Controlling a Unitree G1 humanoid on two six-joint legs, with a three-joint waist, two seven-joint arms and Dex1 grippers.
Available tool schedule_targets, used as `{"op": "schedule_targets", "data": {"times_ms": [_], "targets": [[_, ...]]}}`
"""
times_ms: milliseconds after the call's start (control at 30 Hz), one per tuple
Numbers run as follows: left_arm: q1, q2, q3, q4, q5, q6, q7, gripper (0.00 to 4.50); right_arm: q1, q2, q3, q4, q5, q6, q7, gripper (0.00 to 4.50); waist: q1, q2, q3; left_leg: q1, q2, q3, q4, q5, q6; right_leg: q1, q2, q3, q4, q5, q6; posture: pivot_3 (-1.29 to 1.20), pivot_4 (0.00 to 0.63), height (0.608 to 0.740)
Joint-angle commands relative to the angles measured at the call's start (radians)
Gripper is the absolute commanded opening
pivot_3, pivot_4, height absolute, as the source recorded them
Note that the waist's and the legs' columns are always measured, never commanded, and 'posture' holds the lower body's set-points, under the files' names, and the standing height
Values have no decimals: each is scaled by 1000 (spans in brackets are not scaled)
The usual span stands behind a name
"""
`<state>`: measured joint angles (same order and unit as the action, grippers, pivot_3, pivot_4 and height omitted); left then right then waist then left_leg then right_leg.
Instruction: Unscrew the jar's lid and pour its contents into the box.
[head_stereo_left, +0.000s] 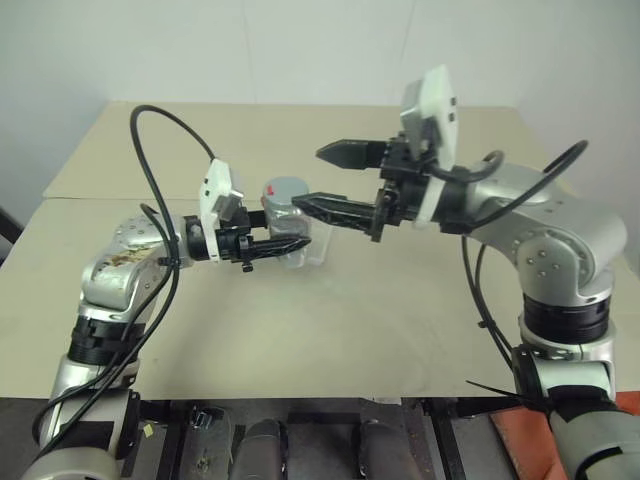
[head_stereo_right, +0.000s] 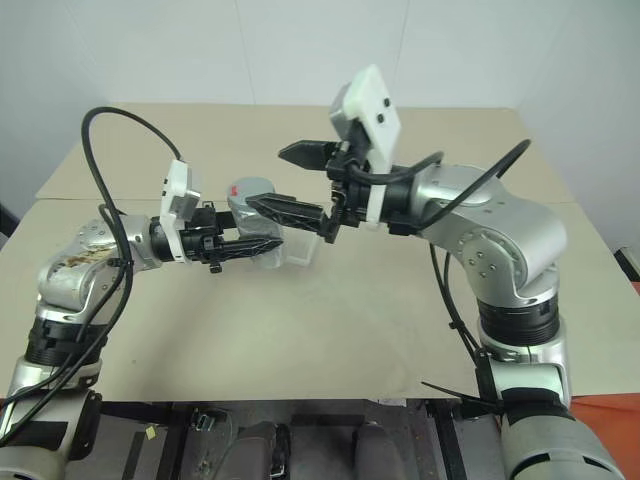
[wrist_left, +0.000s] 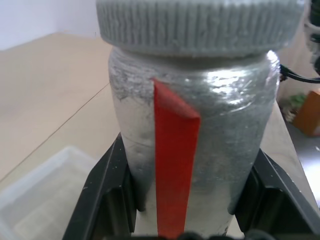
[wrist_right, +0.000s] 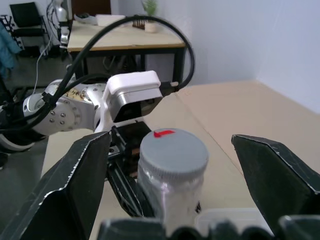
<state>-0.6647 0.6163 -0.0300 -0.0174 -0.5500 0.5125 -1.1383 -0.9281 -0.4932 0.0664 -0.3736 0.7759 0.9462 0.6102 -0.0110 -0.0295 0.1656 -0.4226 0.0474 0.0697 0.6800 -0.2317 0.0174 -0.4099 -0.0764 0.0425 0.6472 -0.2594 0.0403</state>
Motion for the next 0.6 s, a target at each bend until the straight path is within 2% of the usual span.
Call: {"op": "schedule_targets", "data": {"times_ms": [33, 233, 600], "targets": [[-51, -28, -16, 35, 17, -72, -46, 2049, -37, 15, 7, -26, -16, 37, -51, 4500, 1, 0, 0, -2, 0, 0, 0, 0, 0, -2, 0, 0, 0, 0, 0, 0, 150, 740], [-76, -50, -32, 81, 40, -128, -107, 2049, -39, 32, 37, -21, -49, 54, -81, 4500, -2, 0, 0, -9, 0, 0, 1, 0, 0, -11, 0, 1, 3, 0, 0, 0, 150, 740], [-81, -63, -28, 97, 64, -159, -117, 2049, -28, 49, 48, -7, -70, 56, -58, 4500, -2, 0, 0, -10, 0, 0, 1, 0, 0, -11, 0, 1, 2, 0, 0, 0, 150, 740]]}}
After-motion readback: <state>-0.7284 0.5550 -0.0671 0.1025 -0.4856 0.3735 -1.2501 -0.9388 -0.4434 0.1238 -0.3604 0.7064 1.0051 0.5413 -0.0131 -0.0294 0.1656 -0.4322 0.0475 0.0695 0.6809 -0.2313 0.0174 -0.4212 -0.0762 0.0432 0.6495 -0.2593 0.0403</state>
